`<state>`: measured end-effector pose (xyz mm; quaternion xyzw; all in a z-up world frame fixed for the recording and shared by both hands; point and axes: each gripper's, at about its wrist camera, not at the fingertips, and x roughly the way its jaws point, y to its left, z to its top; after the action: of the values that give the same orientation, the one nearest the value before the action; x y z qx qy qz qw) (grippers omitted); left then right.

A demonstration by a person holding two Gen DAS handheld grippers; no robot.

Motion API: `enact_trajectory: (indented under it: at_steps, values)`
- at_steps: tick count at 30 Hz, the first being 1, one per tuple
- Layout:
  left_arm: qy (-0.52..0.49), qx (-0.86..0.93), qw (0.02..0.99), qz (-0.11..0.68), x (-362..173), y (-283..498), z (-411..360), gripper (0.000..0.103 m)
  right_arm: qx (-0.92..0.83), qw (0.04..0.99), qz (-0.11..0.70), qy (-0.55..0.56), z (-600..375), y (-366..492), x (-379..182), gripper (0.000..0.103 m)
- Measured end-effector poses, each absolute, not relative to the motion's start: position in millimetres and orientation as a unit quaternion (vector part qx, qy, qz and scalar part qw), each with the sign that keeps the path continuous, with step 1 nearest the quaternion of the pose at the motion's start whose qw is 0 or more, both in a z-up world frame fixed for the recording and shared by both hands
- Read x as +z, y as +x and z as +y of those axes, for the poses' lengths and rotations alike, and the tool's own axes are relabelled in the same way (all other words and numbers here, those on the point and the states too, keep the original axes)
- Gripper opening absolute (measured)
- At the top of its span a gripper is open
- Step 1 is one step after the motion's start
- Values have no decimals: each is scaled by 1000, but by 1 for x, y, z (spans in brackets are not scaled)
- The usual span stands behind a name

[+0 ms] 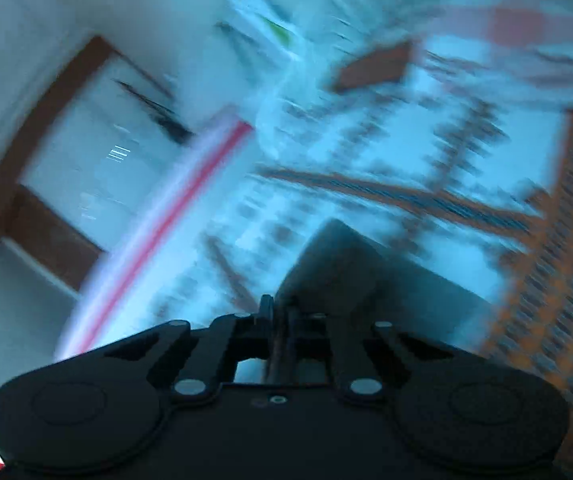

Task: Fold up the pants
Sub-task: 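Open the right gripper and lay the folded edge flat on the pants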

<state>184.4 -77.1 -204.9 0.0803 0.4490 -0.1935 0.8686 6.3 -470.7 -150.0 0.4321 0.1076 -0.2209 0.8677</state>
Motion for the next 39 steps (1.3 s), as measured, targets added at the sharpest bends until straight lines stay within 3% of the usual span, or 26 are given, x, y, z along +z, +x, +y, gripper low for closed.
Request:
enact_trajectory:
  at_steps: [3,11,21,25,32,35,36,37,39]
  values:
    - [80,-193,869,448,-205,184,-77,103,-194,910,69,361,-460,10,-118,0]
    - [82,-192,869,448,-206,183,-78,103,-336,799,237,438,-501,-11,-206,0]
    - [81,-191,870,447,-205,183,-78,103,-344,805,265,404,-494,-5,-205,0]
    - [81,-191,871,446,-205,182,-78,103,-353,816,255,380,-487,-9,-195,17]
    - [76,-189,872,446,-204,182,-77,103,-342,836,239,356,-469,-17,-181,25]
    - [65,-187,872,448,-201,181,-75,103,-305,874,237,295,-445,-2,-169,45]
    - [62,-186,873,447,-200,180,-75,103,-286,885,236,281,-437,4,-166,59]
    - [61,-186,873,446,-199,178,-76,103,-271,894,237,265,-430,10,-163,64]
    - [59,-190,873,446,-197,175,-77,103,-235,912,245,231,-412,25,-161,63]
